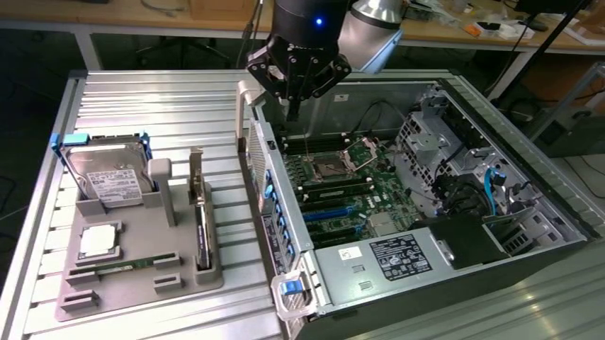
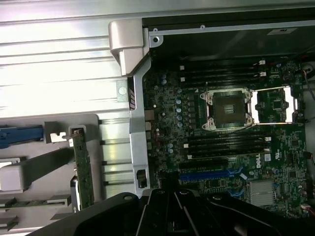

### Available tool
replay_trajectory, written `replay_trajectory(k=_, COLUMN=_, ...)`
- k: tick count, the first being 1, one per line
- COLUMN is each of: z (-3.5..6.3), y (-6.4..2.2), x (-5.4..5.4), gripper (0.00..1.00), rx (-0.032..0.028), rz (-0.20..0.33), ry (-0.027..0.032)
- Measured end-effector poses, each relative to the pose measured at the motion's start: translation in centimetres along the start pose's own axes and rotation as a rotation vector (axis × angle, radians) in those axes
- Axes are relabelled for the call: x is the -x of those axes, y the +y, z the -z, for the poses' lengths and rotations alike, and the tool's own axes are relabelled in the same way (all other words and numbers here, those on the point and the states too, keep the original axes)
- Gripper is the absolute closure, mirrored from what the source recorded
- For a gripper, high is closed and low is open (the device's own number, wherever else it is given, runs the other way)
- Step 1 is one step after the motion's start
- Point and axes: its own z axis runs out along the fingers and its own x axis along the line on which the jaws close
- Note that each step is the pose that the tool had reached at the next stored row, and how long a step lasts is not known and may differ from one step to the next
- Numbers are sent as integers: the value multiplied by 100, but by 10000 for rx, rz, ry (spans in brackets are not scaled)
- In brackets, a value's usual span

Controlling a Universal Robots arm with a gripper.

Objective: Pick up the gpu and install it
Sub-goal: 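Reach for the gpu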

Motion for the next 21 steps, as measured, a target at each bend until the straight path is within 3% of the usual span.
replay_trajectory(k=21, z=3, y=-8, x=-104, gripper=89, rx=0, rz=0, ry=0)
